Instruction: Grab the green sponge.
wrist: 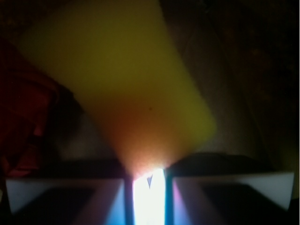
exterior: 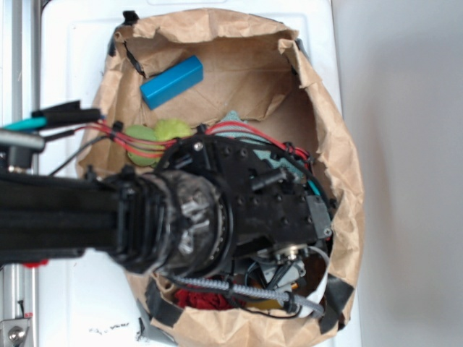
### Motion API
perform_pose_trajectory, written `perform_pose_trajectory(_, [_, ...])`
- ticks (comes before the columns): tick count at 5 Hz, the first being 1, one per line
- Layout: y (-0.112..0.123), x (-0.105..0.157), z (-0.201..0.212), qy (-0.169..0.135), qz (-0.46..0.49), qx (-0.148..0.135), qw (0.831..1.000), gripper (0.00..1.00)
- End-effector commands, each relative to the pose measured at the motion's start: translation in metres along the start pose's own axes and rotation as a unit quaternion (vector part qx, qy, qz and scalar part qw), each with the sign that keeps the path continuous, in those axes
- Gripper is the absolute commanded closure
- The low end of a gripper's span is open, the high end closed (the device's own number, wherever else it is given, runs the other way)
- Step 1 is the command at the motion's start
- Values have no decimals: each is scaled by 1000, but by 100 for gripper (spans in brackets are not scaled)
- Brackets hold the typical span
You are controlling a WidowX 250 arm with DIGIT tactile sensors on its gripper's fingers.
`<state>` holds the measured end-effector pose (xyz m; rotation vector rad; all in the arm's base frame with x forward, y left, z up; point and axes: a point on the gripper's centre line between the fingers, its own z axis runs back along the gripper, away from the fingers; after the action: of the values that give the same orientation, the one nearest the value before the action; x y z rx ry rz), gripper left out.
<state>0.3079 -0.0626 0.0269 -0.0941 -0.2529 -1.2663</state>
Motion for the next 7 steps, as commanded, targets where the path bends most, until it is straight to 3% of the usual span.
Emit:
perform_pose_trajectory(1, [9,-6,26,9,43,44,998,100])
perform_pose_trajectory(2, [13,-15,31,14,64,42,997,100])
perform_pose_trajectory(3, [12,-14,31,9,52,46,998,0])
perform_pose_trajectory(7, [2,1,29,-13,19,48,999,0])
